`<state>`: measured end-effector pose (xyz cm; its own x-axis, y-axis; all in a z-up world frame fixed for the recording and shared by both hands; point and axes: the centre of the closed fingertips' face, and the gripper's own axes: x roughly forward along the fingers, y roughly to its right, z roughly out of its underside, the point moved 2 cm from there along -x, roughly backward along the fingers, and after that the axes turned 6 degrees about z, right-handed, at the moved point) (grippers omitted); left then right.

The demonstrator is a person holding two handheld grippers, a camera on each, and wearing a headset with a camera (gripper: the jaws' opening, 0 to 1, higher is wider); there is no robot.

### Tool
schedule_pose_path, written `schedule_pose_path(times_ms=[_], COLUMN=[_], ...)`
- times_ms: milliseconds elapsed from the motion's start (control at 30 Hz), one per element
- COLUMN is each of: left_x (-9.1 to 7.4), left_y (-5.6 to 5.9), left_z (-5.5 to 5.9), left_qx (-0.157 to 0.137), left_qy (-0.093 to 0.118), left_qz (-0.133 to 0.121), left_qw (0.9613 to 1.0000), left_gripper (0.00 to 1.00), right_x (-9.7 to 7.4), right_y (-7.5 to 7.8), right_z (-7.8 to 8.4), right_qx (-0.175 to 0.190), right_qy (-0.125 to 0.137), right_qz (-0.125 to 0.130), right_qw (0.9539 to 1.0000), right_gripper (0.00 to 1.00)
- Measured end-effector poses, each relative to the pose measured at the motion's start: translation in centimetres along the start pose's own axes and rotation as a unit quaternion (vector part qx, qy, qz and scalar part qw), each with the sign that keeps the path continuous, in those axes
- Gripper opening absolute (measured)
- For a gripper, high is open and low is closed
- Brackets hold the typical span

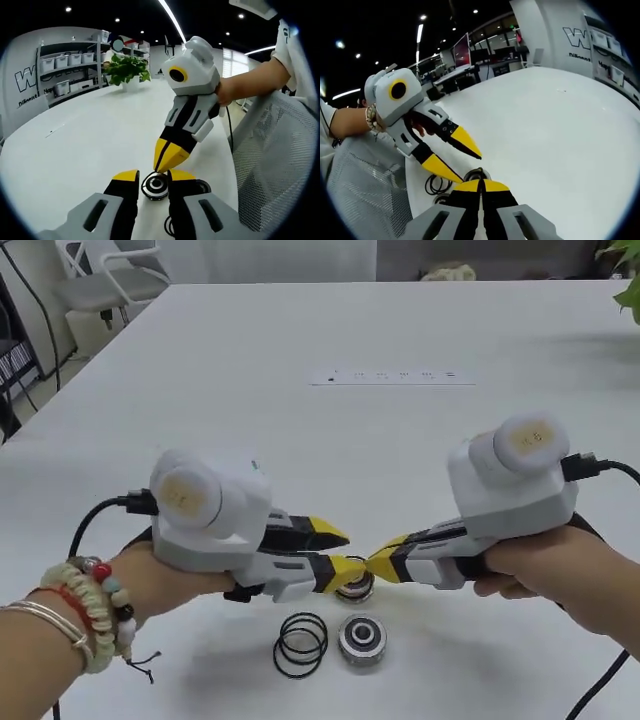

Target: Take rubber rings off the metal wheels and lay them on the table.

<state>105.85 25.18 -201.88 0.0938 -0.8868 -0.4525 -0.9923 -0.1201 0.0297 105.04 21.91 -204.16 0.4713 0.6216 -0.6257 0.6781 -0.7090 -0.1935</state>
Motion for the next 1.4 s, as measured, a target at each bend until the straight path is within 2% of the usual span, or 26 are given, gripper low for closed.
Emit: schedule_pose_path(times_ms=[167, 300, 600, 733, 900, 1033, 1200, 1400], left_x=[-0.9, -1.6, -3.7, -5.3, -7.4, -9.3, -11.3, -12.7], left_y=[0.3, 0.7, 1.9, 2.1, 2.7, 3.4, 4.2, 4.8], left_z=[-0.9, -1.4, -3.7, -4.7, -4.9, -4.5, -2.8, -1.2], left_qx=[0.011, 0.010, 0.032, 0.043, 0.054, 0.046, 0.032, 0.016], left_qy=[0.003, 0.001, 0.010, 0.018, 0.019, 0.022, 0.013, 0.002], left_qz=[0.009, 0.015, 0.031, 0.022, 0.004, -0.009, -0.034, -0.051], left_qw=[0.9999, 0.9998, 0.9990, 0.9987, 0.9984, 0.9986, 0.9988, 0.9986], left_gripper=[0.32, 0.37, 0.55, 0.58, 0.64, 0.65, 0.68, 0.70], right_x=[0.0, -0.2, -0.4, -0.5, -0.6, -0.5, -0.3, 0.0], right_y=[-0.1, -0.1, -0.2, -0.2, -0.5, -1.0, -1.9, -3.4], right_z=[-0.1, -0.5, -0.6, -0.9, -1.1, -1.1, -0.9, -1.0], right_qx=[-0.003, 0.001, 0.000, 0.002, 0.005, 0.003, 0.006, 0.014], right_qy=[0.002, 0.009, 0.011, 0.016, 0.018, 0.016, 0.007, 0.000], right_qz=[-0.001, -0.002, -0.006, -0.008, -0.013, -0.023, -0.040, -0.068], right_qw=[1.0000, 1.0000, 0.9999, 0.9998, 0.9997, 0.9996, 0.9991, 0.9976], right_gripper=[0.00, 0.00, 0.00, 0.00, 0.00, 0.00, 0.00, 0.00])
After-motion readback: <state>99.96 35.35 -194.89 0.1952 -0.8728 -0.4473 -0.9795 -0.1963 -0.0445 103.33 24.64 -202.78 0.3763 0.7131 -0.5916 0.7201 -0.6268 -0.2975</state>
